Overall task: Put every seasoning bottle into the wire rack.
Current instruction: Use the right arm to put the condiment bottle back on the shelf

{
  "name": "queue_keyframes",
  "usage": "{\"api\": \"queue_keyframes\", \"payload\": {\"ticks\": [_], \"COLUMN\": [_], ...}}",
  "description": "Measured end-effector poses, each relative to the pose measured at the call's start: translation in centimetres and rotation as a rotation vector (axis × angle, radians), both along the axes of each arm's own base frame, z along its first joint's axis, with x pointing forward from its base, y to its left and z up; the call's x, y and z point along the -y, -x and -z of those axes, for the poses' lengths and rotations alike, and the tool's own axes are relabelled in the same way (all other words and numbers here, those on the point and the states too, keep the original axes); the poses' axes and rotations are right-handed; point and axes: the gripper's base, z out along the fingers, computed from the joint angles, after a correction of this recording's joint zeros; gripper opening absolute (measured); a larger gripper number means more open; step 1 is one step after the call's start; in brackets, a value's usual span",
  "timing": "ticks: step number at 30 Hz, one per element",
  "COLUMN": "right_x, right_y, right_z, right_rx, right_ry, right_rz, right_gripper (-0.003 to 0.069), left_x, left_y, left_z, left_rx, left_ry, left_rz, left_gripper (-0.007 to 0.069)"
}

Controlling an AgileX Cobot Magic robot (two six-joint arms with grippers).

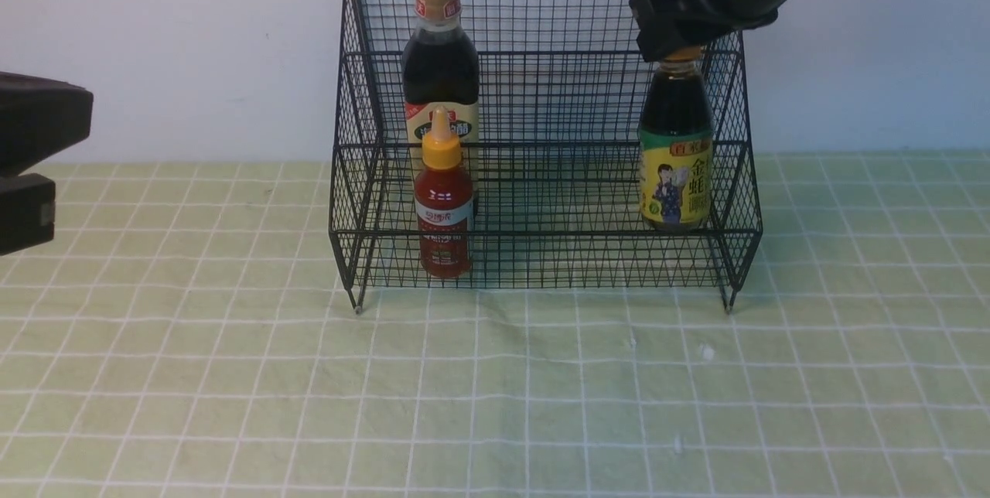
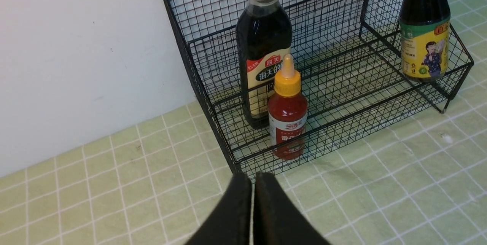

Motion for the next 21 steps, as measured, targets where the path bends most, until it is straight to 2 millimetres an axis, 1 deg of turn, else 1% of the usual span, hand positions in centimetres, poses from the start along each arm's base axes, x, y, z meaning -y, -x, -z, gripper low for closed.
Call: {"api": "queue_keyframes", "payload": {"ticks": [7,13,21], "right_x": [0.7,0.9,0.7], "right_y": [1.5,2.2,2.3], "right_z": [-1.4,-2.4,-2.7], "right_rx": [-0.025,-0.007,0.007], "right_ry": [0.029,0.026,-0.005], "right_rz": [0.001,0.001,-0.006], "right_gripper": [0.0283,0.0283,0.0283], "left_x": [-0.2,-0.2,-0.2], "left_y": [-0.1,-0.1,-0.1], "left_z": [0.0,0.0,0.0], "left_rx": [0.006,0.007,0.009], "left_ry": [-0.026,-0.033,-0.035], "left_rz": [-0.01,-0.013,-0.014], "left_gripper": [-0.0006,-0.0006,-0.0006]}}
